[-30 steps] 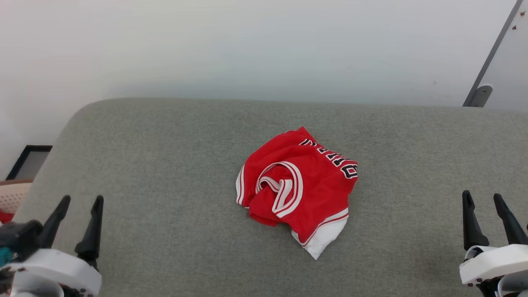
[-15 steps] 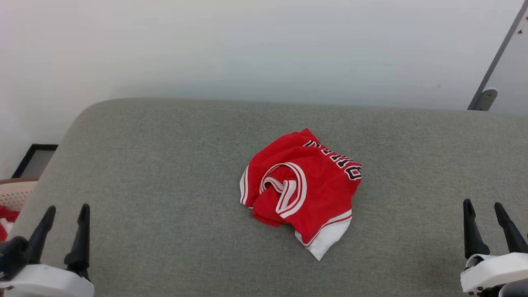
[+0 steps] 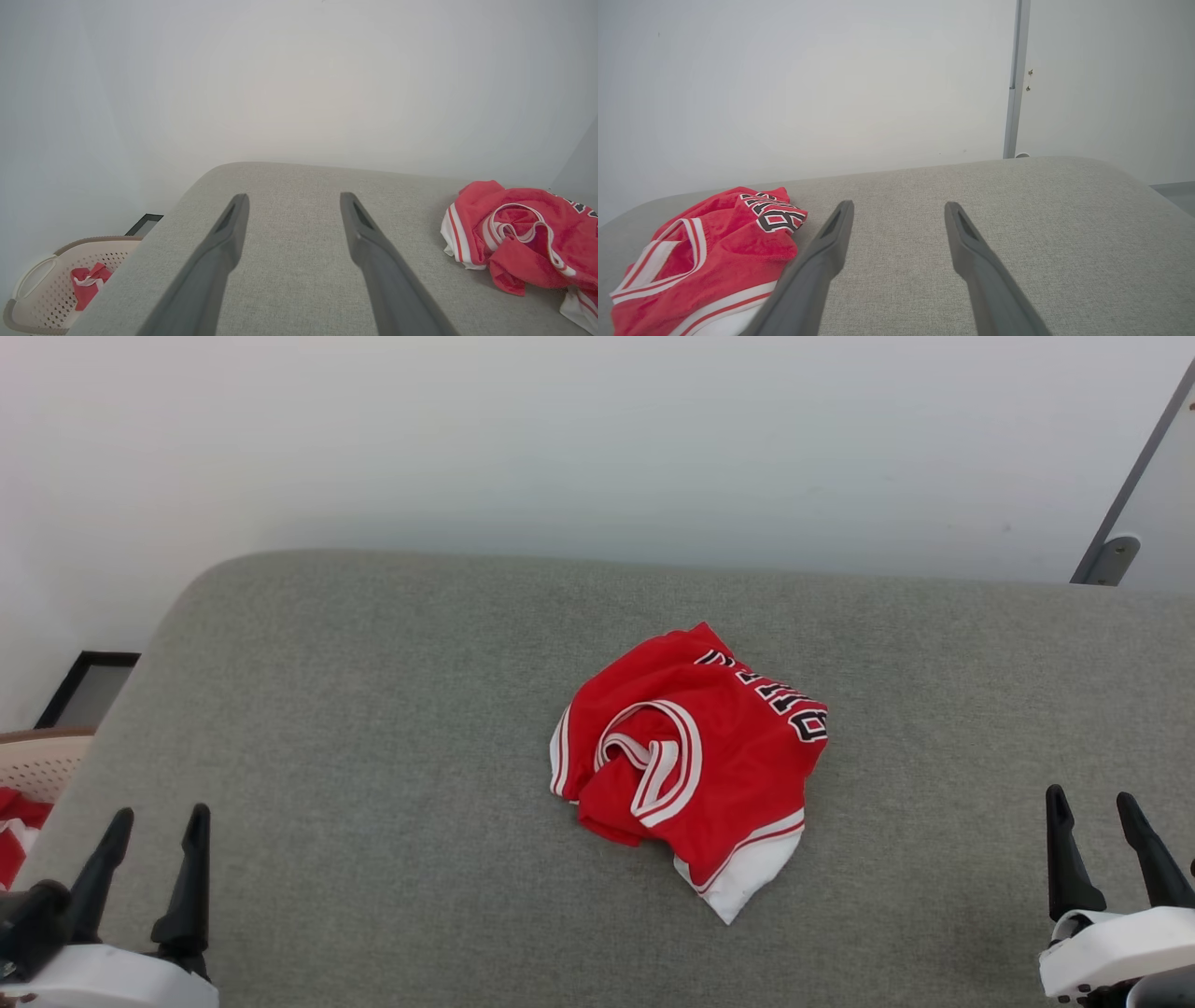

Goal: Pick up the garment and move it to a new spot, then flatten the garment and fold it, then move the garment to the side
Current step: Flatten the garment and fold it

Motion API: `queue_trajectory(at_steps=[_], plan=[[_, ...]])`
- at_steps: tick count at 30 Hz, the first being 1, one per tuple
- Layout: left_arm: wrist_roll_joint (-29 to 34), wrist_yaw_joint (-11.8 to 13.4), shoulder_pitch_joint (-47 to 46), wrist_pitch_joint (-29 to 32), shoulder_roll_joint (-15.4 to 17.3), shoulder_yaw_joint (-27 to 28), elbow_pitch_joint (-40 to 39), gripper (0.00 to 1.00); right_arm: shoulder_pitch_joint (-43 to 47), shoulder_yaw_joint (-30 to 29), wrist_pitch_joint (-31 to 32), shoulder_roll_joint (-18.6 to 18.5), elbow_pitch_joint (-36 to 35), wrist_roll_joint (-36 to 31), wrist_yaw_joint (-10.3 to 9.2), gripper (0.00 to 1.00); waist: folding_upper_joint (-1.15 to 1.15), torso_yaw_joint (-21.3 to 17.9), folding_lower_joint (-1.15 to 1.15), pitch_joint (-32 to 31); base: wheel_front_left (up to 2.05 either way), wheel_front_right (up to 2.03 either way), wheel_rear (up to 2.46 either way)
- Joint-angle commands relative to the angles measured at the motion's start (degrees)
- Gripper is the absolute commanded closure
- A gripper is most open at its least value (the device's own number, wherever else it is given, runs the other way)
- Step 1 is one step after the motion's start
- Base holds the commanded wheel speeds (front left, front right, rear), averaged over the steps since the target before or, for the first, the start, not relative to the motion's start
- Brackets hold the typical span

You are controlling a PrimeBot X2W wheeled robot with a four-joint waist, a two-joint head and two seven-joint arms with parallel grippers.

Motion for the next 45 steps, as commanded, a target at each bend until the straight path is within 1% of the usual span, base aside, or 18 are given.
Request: queue_trajectory(at_steps=[1, 7, 11, 18, 21, 23, 26, 33, 38, 39, 41, 45], plan=[[0.28, -0.3, 0.48, -0.23, -0.06, 0.01, 0.04, 0.0, 0.51, 0.03, 0.09, 0.1, -0.16, -0.11, -0.08, 0.0, 0.0, 0.01, 0.0, 0.09, 0.0, 0.0, 0.0], [0.03, -1.27, -3.1, 3.16, 0.82, -1.69, -0.74, 0.0, -0.63, 0.62, 0.38, 0.15, -0.48, -0.28, -0.08, 0.0, 0.0, -0.53, 0.0, 1.13, 0.0, 0.0, 0.0], [-0.77, -3.03, -7.03, 6.83, 1.68, -3.2, -1.6, 0.0, -1.77, 1.67, 0.2, 0.06, -0.55, -0.32, -0.08, 0.0, 0.0, -1.91, 0.0, 2.33, 0.0, 0.0, 0.0], [-3.47, -6.6, -15.74, 16.84, 3.29, -6.76, -1.0, 0.0, -3.68, 3.04, -0.72, 0.28, -0.02, 0.16, -0.08, 0.0, 0.0, -6.17, 0.0, 5.1, 0.0, 0.0, 0.0], [-5.05, -7.47, -19.98, 22.23, 3.31, -8.77, -0.21, 0.0, -4.66, 3.57, -1.28, 0.6, 0.37, 0.38, -0.08, 0.0, 0.0, -8.29, 0.0, 6.61, 0.0, 0.0, 0.0], [-5.68, -7.79, -22.55, 25.75, 3.46, -10.29, 0.4, 0.0, -5.52, 3.99, -1.63, 0.68, 0.82, 0.6, -0.08, 0.0, 0.0, -9.82, 0.0, 7.66, 0.0, 0.0, 0.0], [-7.6, -8.29, -25.97, 30.8, 2.74, -12.24, 1.95, 0.0, -6.35, 4.53, -2.41, 0.95, 1.63, 0.83, -0.08, 0.0, 0.0, -11.91, 0.0, 8.93, 0.0, 0.0, 0.0], [-9.39, -8.82, -30.9, 40.79, 2.39, -16.82, 6.15, 0.0, -7.86, 4.94, -3.96, 1.48, 2.89, 1.22, -0.08, 0.0, 0.0, -15.81, 0.0, 11.89, 0.0, 0.0, 0.0], [-9.77, -8.72, -33.1, 44.77, 1.98, -18.51, 9.78, 0.0, -8.79, 5.28, -4.86, 1.75, 3.72, 1.65, -0.08, 0.0, 0.0, -17.54, 0.0, 14.01, 0.0, 0.0, 0.0], [-9.63, -8.75, -33.52, 45.14, 2.1, -18.7, 10.54, 0.0, -9.03, 5.33, -4.95, 1.8, 3.87, 1.65, -0.08, 0.0, 0.0, -17.77, 0.0, 14.43, 0.0, 0.0, 0.0], [-10.49, -8.69, -34.33, 46.14, 1.34, -18.84, 12.22, 0.0, -9.4, 5.45, -5.3, 1.86, 4.19, 1.83, -0.08, 0.0, 0.0, -18.1, 0.0, 15.04, 0.0, 0.0, 0.0], [-9.95, -8.76, -35.78, 47.21, 0.68, -19.84, 15.22, 0.0, -10.23, 5.47, -5.7, 1.95, 4.76, 1.88, -0.08, 0.0, 0.0, -18.38, 0.0, 15.91, 0.0, 0.0, 0.0]])
